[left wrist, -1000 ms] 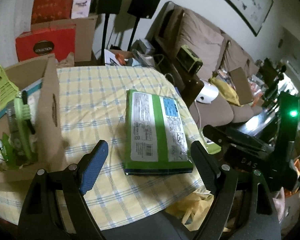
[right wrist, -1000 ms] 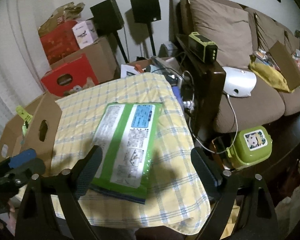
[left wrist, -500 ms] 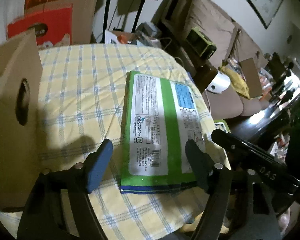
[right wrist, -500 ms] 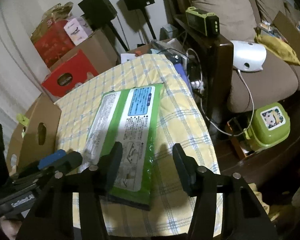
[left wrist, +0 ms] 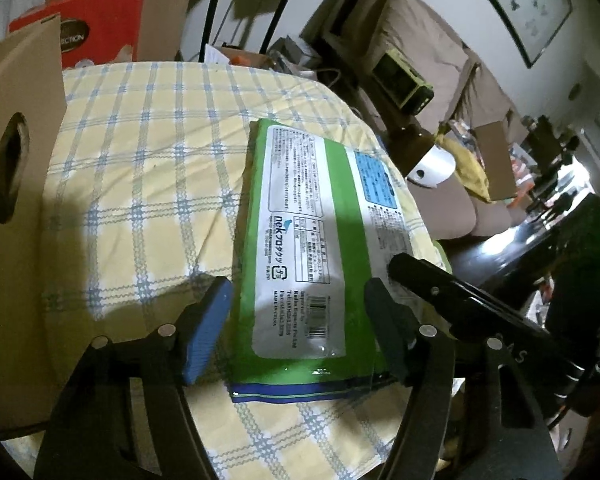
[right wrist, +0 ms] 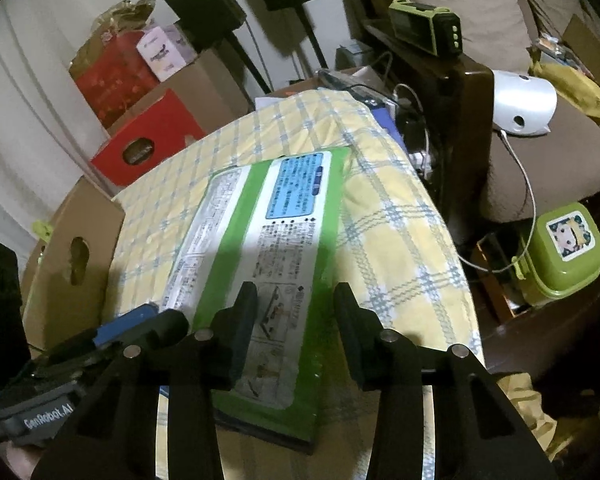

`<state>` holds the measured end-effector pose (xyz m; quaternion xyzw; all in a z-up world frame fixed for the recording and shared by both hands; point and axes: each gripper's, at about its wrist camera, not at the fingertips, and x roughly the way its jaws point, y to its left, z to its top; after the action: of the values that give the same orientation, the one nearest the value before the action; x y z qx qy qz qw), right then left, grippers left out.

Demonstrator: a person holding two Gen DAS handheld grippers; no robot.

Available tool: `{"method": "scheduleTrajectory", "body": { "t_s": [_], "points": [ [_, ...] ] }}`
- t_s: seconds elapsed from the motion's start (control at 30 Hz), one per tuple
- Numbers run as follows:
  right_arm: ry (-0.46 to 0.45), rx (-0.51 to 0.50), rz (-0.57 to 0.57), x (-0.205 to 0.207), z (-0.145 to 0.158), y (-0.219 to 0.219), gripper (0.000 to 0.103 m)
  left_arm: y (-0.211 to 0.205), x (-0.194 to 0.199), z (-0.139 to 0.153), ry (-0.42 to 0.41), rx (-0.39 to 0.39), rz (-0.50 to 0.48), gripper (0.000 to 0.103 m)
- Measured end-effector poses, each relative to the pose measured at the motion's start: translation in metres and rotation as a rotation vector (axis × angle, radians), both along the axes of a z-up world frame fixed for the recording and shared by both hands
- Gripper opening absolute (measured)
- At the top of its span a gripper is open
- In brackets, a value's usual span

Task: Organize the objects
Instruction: 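Grasp the edge of the green-and-white wipes package with the left gripper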

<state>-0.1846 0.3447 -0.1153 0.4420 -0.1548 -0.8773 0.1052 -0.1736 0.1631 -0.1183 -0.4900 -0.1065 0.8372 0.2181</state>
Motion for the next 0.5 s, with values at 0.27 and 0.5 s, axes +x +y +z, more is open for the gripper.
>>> {"method": "scheduleTrajectory", "body": {
  "t_s": [0.27, 0.5],
  "points": [
    [0.053, 0.086, -0.007, 0.008, 0.002, -0.016, 0.040, 0.006, 0.005, 0.002, 0.019, -0.053, -0.017, 0.045],
    [0.055, 0.069, 0.028, 0.018, 0.003, -0.018, 0.038, 0.006, 0.015, 0.007, 0.017, -0.042, -0.053, 0.031]
  ]
}}
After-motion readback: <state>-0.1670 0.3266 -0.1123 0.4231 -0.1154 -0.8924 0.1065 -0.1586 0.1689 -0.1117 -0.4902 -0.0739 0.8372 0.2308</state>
